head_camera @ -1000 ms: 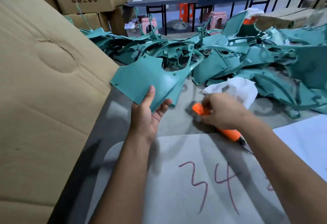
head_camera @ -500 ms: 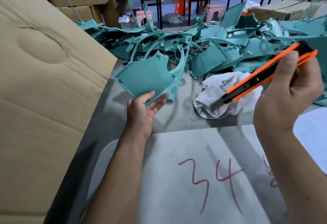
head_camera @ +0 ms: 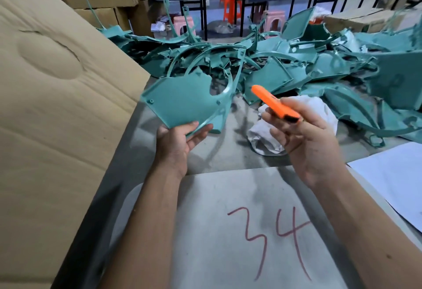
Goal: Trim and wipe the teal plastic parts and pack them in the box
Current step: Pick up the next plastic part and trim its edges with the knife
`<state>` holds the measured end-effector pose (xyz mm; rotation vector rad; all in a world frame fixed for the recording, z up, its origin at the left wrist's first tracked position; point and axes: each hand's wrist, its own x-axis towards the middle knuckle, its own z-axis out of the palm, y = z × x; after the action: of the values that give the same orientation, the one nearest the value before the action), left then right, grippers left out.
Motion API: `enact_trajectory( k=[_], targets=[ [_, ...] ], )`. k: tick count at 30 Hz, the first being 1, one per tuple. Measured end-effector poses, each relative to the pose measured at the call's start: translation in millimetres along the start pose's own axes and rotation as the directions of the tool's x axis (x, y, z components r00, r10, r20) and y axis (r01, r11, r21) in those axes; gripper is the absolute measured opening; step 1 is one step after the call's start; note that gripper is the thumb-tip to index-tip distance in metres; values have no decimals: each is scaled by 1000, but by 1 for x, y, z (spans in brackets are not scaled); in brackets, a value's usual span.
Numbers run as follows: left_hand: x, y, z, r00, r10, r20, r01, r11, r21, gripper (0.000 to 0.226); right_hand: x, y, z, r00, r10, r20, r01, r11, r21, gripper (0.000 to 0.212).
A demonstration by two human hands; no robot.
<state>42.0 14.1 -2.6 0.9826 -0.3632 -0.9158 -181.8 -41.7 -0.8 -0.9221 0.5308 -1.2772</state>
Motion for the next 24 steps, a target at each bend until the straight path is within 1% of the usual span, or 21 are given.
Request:
enact_trajectory(
  k=[1,2,3,4,6,7,8,9,10,12,14,15,16,17,19,20,22,24],
  targets=[
    [0,0,1,998,-12,-67,14,999,31,29,0,1,1,999,43,-9,-43,999,33,28],
    [1,1,1,992,-14,-129,22,998,60,31,-1,3,4,996,78,-40,-76,996,55,22],
    [3,2,0,985,-10,-170,25,996,87,31,-2,6,5,992,87,-96,-83,995,47,14],
    [3,3,-1,982,-4,-188,26,993,116,30,-2,8,4,984,72,-161,-74,997,-10,16],
    [5,4,-3,980,14,-197,23,982,185,31,1,14,-4,965,-22,-260,-45,967,-249,49],
    [6,4,-5,979,25,-201,20,976,215,32,2,14,-7,961,-65,-269,-38,931,-363,59],
    [7,5,-6,978,33,-204,16,973,231,33,2,14,-9,959,-94,-267,-36,895,-445,61],
    [8,5,-6,979,34,-202,14,972,234,33,3,14,-11,959,-113,-258,-30,870,-492,57],
    [9,6,-7,980,30,-195,15,974,227,33,3,14,-12,962,-128,-240,-16,855,-518,49],
    [9,7,-8,988,23,-153,11,976,216,43,0,12,-7,983,-113,-147,11,828,-561,31],
    [9,6,-10,996,33,-81,-11,966,258,47,-4,11,-3,998,-57,-24,31,799,-600,35],
    [7,6,-10,998,43,-44,-28,954,298,43,-5,10,0,999,-40,34,53,772,-634,37],
    [6,4,-10,998,53,-24,-41,938,345,35,-6,11,1,995,-44,86,91,722,-686,36],
    [6,3,-10,998,63,-24,-48,918,393,30,-8,12,2,989,-61,132,140,645,-751,33],
    [9,-1,-12,995,71,-67,-33,890,455,32,-8,13,1,974,-87,209,225,455,-861,25],
    [11,-2,-14,993,71,-89,-23,886,462,34,-9,13,1,968,-84,238,251,396,-883,21],
    [17,-4,-19,990,88,-112,-25,880,475,37,-8,12,1,961,-62,269,271,392,-879,14],
    [20,-4,-22,989,106,-106,-38,860,508,39,-6,11,-2,959,-58,278,278,397,-875,14]
  ],
)
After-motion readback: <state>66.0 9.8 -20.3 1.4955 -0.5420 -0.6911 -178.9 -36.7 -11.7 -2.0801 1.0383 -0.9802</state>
